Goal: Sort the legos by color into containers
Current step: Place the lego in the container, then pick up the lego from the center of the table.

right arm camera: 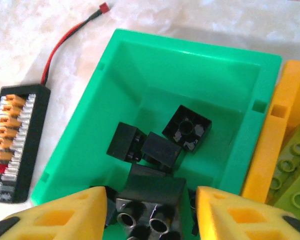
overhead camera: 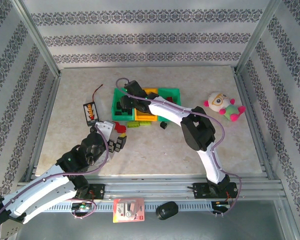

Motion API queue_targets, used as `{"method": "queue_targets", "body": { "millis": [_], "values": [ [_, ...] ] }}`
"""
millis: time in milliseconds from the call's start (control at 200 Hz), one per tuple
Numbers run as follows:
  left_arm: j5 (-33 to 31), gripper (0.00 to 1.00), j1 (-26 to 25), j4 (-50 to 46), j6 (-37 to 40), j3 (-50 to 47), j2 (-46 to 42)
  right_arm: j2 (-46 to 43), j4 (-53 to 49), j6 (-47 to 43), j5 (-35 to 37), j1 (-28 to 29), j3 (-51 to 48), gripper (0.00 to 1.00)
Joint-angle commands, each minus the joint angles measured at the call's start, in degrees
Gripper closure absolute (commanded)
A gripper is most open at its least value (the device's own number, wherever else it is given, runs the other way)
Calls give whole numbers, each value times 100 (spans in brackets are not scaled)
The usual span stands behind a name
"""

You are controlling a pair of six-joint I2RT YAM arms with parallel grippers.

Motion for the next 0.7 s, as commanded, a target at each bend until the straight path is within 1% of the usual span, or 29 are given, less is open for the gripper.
{"method": "queue_targets", "body": {
  "millis": [0,65,145,280,405,555,695],
  "values": [
    [-88,1,-89,-93,-70,-4,2,-220,-27,-127,164,28,113,40],
    [110,1,-85,83,20,-66,26,-484,5,-134,198,35,-103,37],
    [542,1,-84,432,258,-185,133,-951,177,-140,287,65,-612,35],
    [1221,1,-84,1010,448,-231,625,-1947,543,-70,574,98,-1997,33],
    [1683,1,-101,1576,507,-237,1086,-2851,704,140,906,80,-3301,32],
    [1972,1,-126,1998,640,-187,1479,-3567,615,621,1138,-44,-4475,31],
    [2078,1,-129,2115,704,-99,1738,-3634,544,1300,993,-312,-5028,30]
  ]
}}
